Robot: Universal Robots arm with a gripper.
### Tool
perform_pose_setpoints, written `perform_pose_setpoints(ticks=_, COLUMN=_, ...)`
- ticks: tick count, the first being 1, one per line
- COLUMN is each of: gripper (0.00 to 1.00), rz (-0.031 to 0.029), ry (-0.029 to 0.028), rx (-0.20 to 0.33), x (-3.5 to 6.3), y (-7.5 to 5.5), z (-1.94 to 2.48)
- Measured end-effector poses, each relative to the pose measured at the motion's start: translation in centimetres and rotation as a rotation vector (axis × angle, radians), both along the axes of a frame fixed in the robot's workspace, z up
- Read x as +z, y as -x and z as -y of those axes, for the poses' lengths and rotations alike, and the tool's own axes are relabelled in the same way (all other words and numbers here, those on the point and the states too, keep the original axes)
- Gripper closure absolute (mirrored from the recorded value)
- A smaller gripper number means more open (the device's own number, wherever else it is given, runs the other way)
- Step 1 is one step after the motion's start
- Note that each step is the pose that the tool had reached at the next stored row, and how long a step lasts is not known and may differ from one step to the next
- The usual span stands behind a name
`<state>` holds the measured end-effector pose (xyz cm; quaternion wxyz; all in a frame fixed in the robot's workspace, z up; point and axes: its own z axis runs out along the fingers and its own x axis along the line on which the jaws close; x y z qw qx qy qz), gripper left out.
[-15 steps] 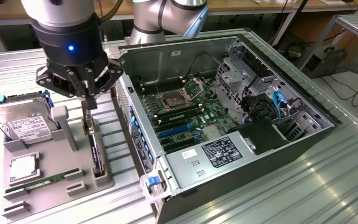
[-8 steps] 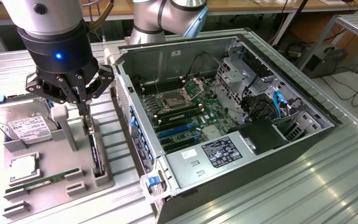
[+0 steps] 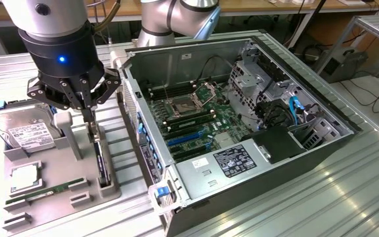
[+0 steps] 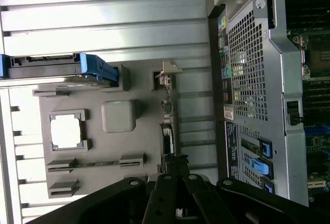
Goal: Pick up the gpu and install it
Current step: 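Reach for the gpu, then pick up the gpu and move the gpu toward the slot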
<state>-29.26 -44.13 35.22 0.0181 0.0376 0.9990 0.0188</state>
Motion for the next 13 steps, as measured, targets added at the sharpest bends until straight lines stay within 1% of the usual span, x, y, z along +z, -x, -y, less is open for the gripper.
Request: perform_pose_setpoints(ticks=13, gripper=0.89, rz=0.0001, ry=0.0, rx=0.0, x=0.0, y=0.0, z=0.0)
